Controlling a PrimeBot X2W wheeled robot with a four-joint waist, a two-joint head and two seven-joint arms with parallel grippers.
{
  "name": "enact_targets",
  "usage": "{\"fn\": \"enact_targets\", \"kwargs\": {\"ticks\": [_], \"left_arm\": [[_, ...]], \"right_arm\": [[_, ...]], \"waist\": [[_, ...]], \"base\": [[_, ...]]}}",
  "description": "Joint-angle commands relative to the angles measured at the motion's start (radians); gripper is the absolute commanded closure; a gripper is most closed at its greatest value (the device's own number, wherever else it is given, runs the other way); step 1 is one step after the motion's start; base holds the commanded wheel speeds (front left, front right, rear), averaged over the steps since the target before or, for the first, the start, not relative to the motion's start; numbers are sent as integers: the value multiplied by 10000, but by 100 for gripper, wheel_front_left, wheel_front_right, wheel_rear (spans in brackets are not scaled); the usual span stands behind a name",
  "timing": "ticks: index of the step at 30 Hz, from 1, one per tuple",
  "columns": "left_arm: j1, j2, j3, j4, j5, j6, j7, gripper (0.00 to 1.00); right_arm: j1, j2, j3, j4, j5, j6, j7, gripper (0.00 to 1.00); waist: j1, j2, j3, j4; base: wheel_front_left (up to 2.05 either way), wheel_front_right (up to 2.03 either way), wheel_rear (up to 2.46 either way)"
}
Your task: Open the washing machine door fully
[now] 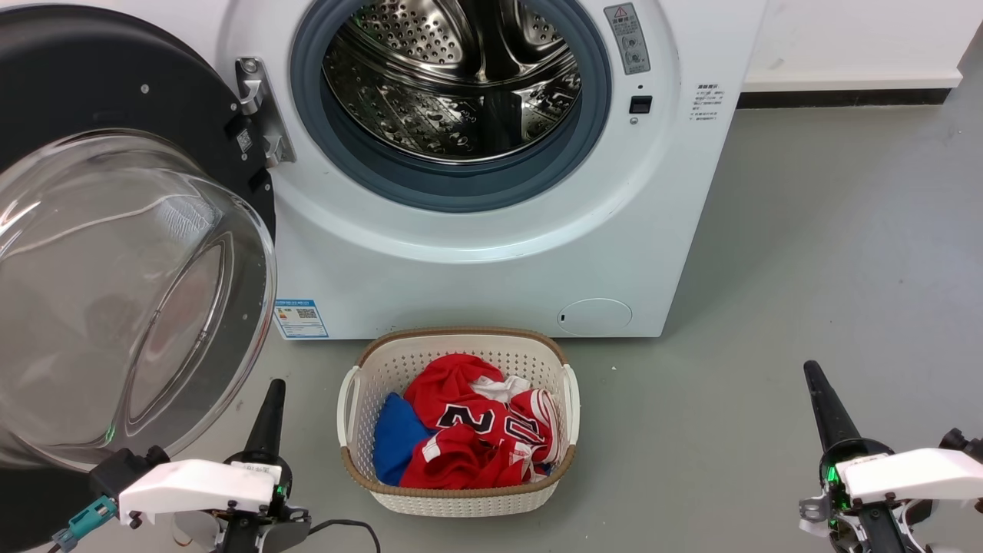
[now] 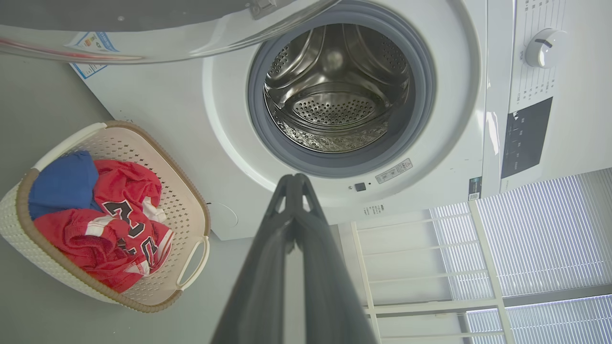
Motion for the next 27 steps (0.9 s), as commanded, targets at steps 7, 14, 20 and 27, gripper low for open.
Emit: {"fn": "enact_targets", "kwargs": {"ticks": [7,14,20,27], "left_arm": [[-221,-63,191,-77,-626,-163,190,100],[-241,-166,334,-70,-1219,-243,361,100],[-255,-228,453,-67,-1636,-329,486,100],[-227,-278,579,-61,-2108,-409,623,100]], "right_arm": [[-279,22,-80,15,733,1,138,100],[-329,32,-144,80,1427,1,259,100],[-379,39,-193,131,1926,1,354,100],[-423,48,-244,188,2481,1,452,100]], "waist": [[0,-1,-9,21],[0,-1,-20,46],[0,-1,-29,64],[0,-1,-38,86]], "base": [[0,0,0],[0,0,0],[0,0,0],[0,0,0]]}}
